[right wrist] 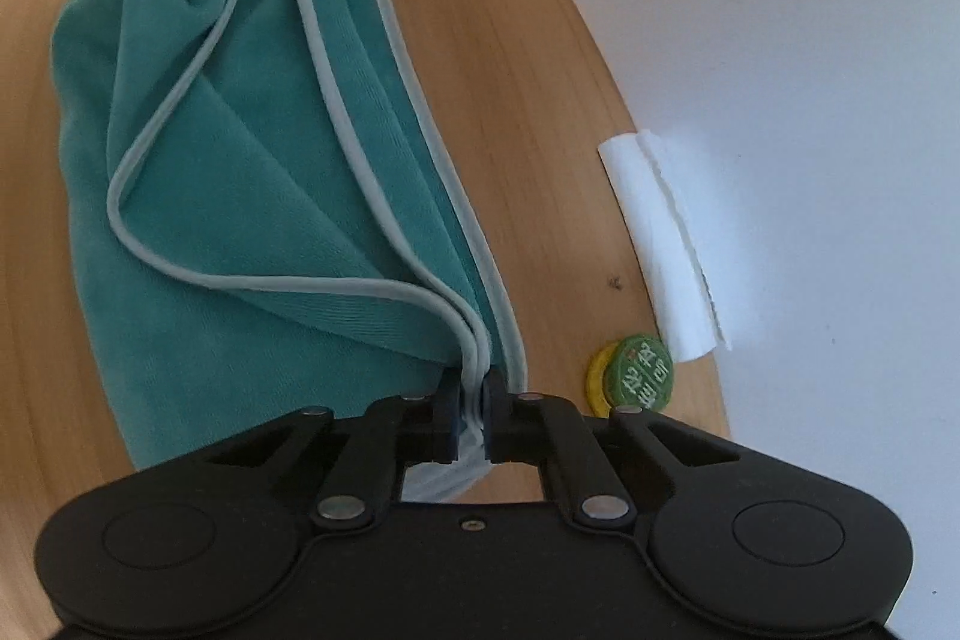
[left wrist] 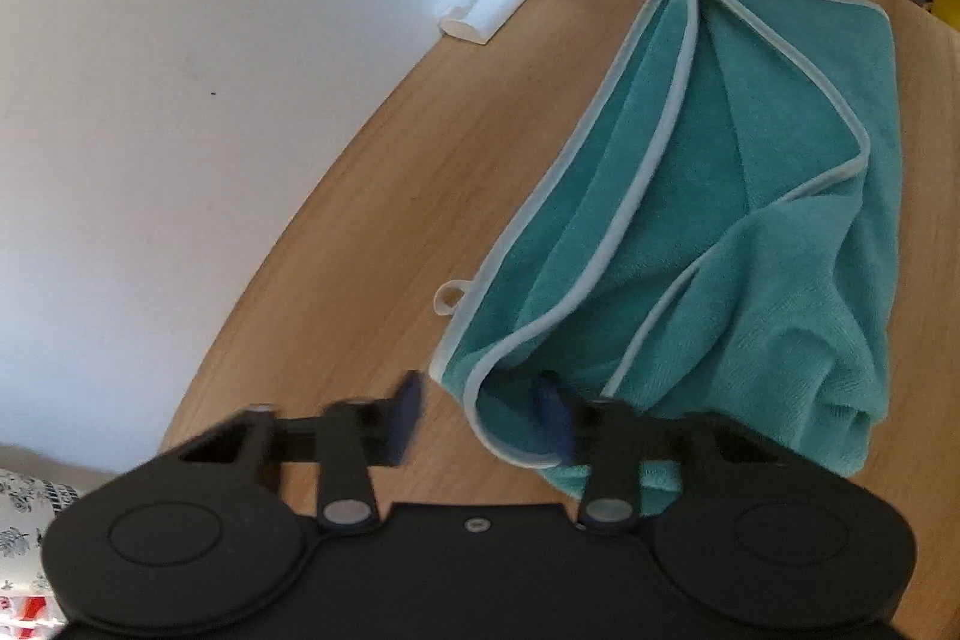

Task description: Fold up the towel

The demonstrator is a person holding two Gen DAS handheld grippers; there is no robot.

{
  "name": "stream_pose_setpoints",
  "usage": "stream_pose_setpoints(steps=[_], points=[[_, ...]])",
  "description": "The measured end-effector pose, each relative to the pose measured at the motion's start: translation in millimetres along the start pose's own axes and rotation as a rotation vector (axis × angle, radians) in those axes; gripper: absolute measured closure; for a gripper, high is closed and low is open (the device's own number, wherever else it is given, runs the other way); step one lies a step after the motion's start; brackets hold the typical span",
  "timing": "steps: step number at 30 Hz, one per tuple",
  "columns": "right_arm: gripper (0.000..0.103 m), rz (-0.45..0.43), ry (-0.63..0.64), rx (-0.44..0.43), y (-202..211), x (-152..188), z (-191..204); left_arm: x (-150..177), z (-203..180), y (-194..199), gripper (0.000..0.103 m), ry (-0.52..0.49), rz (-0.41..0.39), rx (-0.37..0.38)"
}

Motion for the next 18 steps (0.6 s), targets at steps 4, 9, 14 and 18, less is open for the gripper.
stream_pose_setpoints(steps=[4,9,14,18], points=[[0.097,-0.047,-0.086,-0.033,22,-4,1,-1,-2,8,0.096,0.006,-0.035,0.028],[0.097,-0.130,-0.151,-0.033,70,-5,18,-3,-12,32,0.098,-0.042,-0.085,0.023],[0.098,-0.172,-0.228,-0.038,104,-4,26,-7,-27,80,0.098,-0.054,-0.139,0.069],[0.098,-0.190,-0.248,-0.090,136,-8,43,-9,-33,119,0.098,-0.008,-0.185,0.153]])
Point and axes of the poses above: each gripper's, at about its wrist camera, not at the fingertips, and y roughly against the way its jaws point, z to its left, x to its underside, the point moved 5 cm from there along -y, roughly the way its jaws point, and after that the axes turned 11 degrees about -z, right-handed, at the moved point
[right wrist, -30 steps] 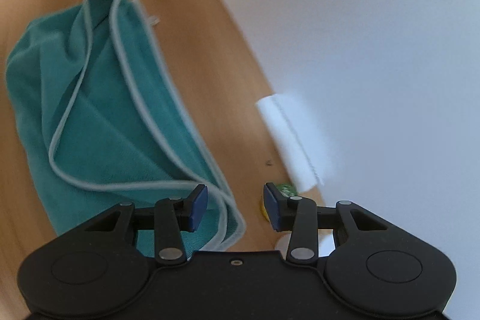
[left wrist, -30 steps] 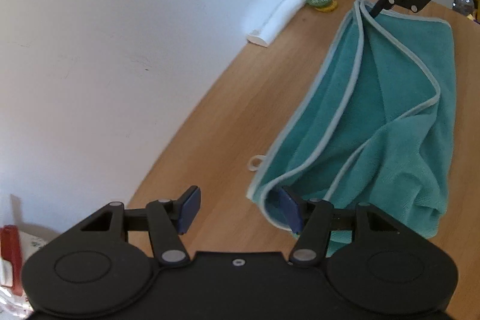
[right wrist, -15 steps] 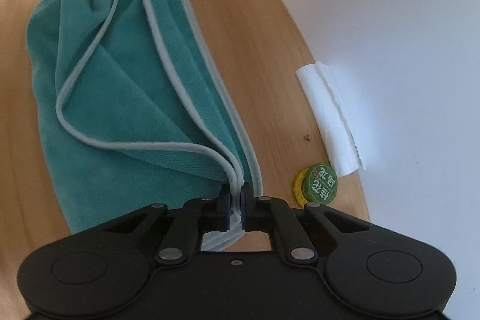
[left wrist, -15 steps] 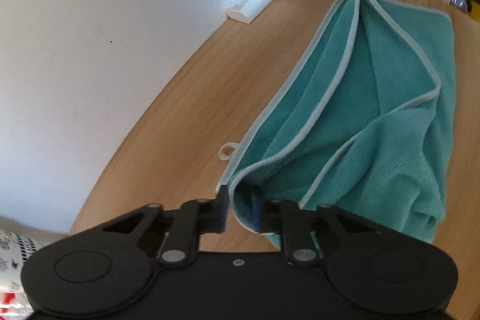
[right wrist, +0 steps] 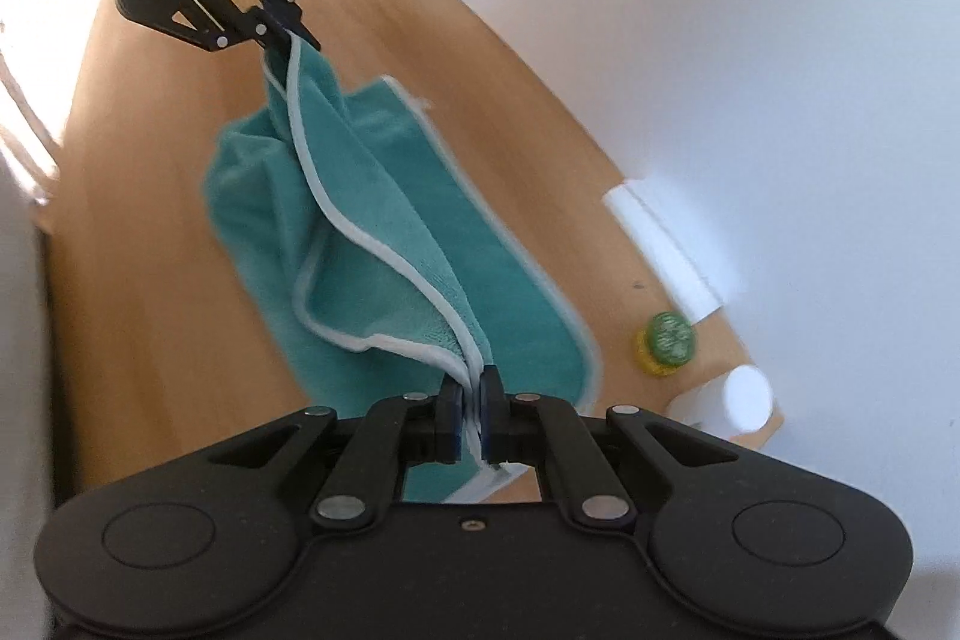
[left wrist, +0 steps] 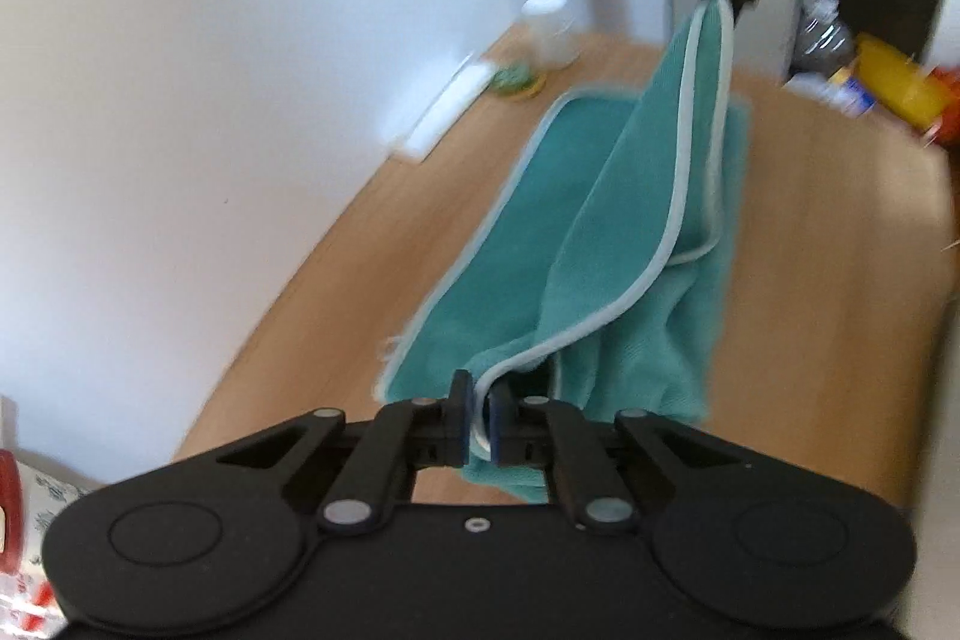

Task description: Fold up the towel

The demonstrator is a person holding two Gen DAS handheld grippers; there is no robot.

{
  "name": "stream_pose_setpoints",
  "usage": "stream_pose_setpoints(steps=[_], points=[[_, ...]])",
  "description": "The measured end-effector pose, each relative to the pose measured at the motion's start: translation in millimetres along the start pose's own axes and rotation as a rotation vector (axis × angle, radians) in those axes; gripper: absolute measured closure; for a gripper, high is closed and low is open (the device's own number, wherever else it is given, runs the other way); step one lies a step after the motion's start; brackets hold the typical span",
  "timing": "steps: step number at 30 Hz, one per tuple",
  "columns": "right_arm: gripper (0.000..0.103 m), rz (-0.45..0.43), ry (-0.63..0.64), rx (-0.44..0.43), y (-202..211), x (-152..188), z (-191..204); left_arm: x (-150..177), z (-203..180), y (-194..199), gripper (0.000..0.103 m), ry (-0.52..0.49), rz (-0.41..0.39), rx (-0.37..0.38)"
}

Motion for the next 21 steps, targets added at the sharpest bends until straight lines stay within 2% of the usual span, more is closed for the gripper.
stream_pose_setpoints(steps=[3,8,10,13,21], points=[[0.098,-0.016,-0.035,-0.078,22,-2,16,-5,-6,31,0.098,0.072,-0.016,0.085],[0.098,-0.049,-0.106,-0.171,36,-3,22,4,-6,20,0.097,0.095,0.042,0.100],[0.098,-0.041,-0.114,-0.137,20,0,9,10,-2,1,0.097,0.088,0.089,0.071],[0.098,-0.024,-0.126,-0.094,-3,3,-10,10,6,-16,0.097,0.095,0.090,0.038],[0.098,0.005,-0.207,-0.003,-51,11,-49,10,51,-70,0.097,0.223,0.102,-0.043]])
Point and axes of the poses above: each gripper's, at about its wrist camera, not at the fingertips, and y roughly against the way its jaws point, z to its left, x to its underside, the point moved 5 cm from there along -y, roughly the way its jaws point, and after that the axes turned 11 degrees about -z, right-handed, at the moved point
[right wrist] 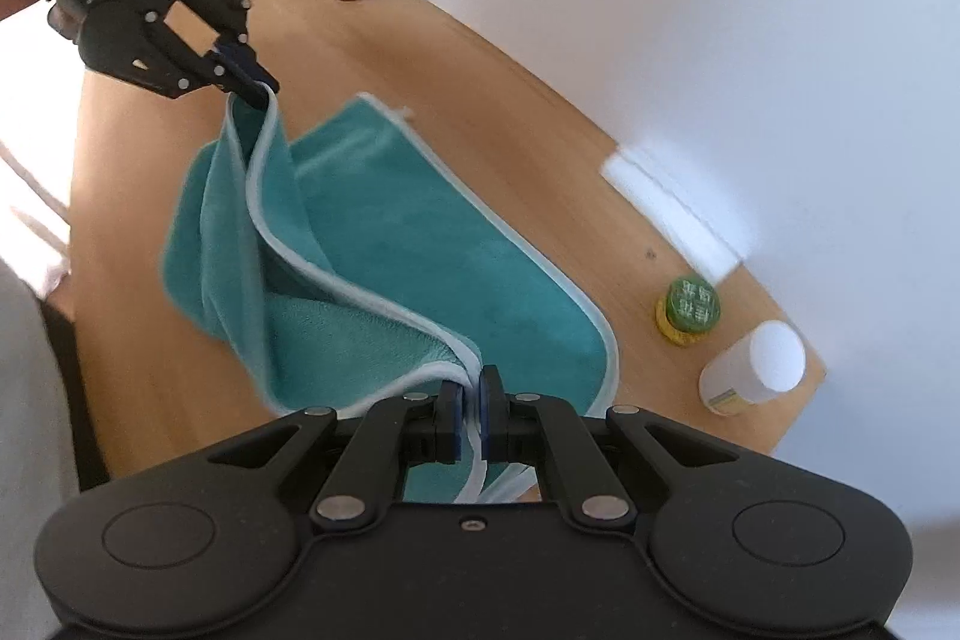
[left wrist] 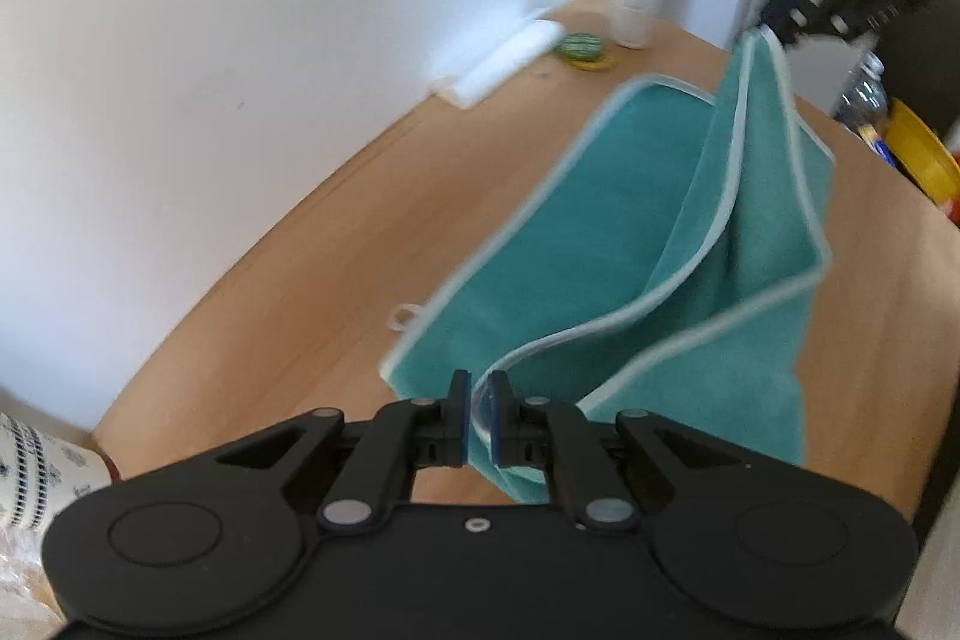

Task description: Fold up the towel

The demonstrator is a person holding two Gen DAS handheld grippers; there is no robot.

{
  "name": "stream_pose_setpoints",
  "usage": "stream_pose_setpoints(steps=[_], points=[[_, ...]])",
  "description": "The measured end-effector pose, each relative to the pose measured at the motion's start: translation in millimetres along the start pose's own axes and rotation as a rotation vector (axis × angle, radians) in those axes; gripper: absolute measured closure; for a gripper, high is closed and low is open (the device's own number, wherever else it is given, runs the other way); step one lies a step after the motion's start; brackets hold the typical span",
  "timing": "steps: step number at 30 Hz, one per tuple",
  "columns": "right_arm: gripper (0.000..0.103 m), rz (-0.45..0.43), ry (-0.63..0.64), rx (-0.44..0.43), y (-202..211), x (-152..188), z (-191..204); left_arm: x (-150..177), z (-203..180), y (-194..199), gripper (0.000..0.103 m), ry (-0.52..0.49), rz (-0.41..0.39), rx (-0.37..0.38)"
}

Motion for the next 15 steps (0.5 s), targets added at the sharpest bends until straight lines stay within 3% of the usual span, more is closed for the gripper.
stream_pose_setpoints(steps=[8,12,15], points=[[0.098,-0.030,-0.088,0.075,-38,-5,-35,-2,25,-18,0.097,0.053,0.017,-0.070],[0.098,-0.019,-0.110,0.094,-46,-2,-44,2,25,-14,0.094,0.089,0.040,-0.002],[0.098,-0.007,-0.101,0.085,-50,1,-43,11,21,-18,0.073,0.118,0.088,0.086]])
Point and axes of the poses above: each gripper's, at about its wrist camera, not at the fingertips, and y roughly against the way its jaws point, z to its left, x to its underside, the point moved 5 cm from there along -y, roughly the way its jaws point, and after that the axes turned 11 degrees about -z, right-handed, at the moved point
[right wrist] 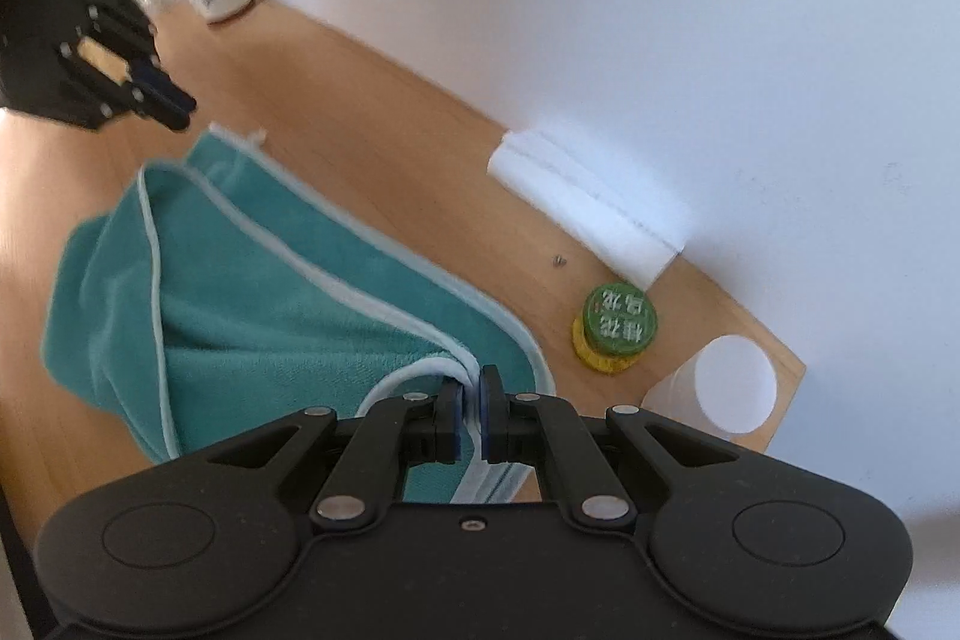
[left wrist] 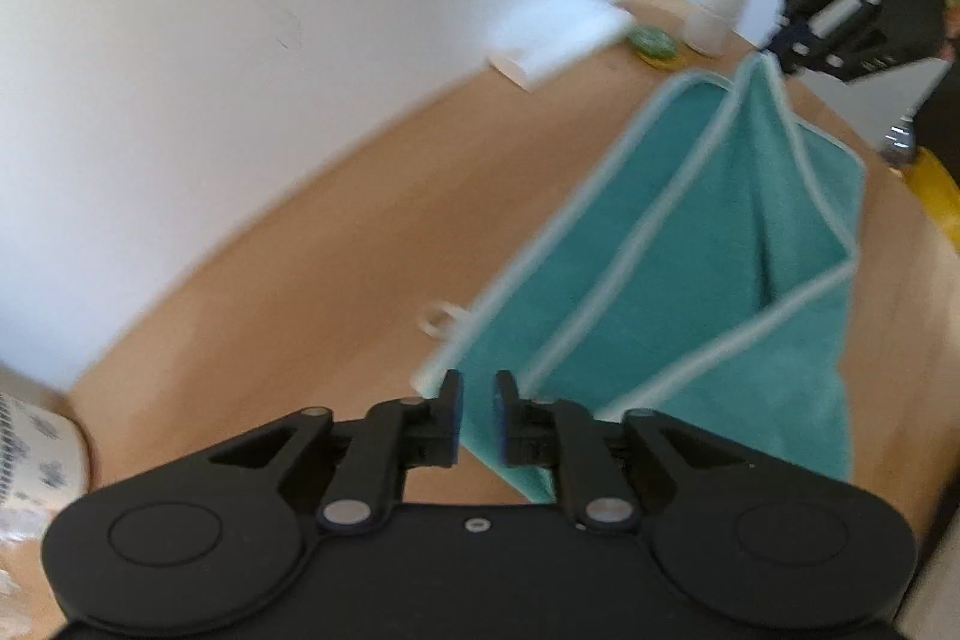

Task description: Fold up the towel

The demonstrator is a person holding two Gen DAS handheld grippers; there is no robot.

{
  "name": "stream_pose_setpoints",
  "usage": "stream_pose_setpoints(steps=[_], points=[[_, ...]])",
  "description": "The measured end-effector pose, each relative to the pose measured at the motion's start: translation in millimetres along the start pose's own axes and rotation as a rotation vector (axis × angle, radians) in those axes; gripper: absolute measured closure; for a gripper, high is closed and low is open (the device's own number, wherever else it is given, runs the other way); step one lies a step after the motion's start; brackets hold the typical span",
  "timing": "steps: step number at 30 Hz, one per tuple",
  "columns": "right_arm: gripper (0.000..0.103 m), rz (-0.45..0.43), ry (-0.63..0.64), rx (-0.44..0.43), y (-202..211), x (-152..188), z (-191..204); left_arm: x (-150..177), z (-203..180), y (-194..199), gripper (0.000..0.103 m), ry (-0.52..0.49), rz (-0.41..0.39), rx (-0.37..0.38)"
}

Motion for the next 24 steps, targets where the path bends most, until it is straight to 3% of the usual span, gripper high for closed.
stream_pose_setpoints(steps=[1,4,9,12,15,16,17,24], points=[[0.098,0.000,0.000,-0.001,0,0,0,4,1,-3,0.069,0.005,0.018,0.012],[0.097,0.001,0.007,-0.005,0,-1,2,10,3,-12,0.068,0.022,0.055,0.022],[0.097,0.015,0.025,-0.019,-1,0,8,12,19,-13,0.068,0.148,0.044,0.048],[0.097,0.016,0.025,-0.023,-1,0,9,18,19,-25,0.068,0.178,0.122,0.036],[0.097,0.014,0.028,-0.021,-2,0,11,22,17,-33,0.077,0.197,0.182,0.024],[0.097,0.014,0.030,-0.022,-2,0,12,20,16,-31,0.090,0.196,0.177,0.025],[0.097,0.015,0.032,-0.022,-2,0,12,18,14,-29,0.093,0.191,0.164,0.022],[0.097,-0.029,0.070,0.015,8,-4,15,4,8,-5,0.097,0.155,0.095,-0.057]])
Point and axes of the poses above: each gripper's, at about its wrist camera, not at the fingertips, and y roughly against the way its jaws point, z to its left, x to its underside, the point moved 5 cm from there along -y, roughly the way its jaws point, and after that the axes turned 11 degrees about -z, right-handed, at the moved point
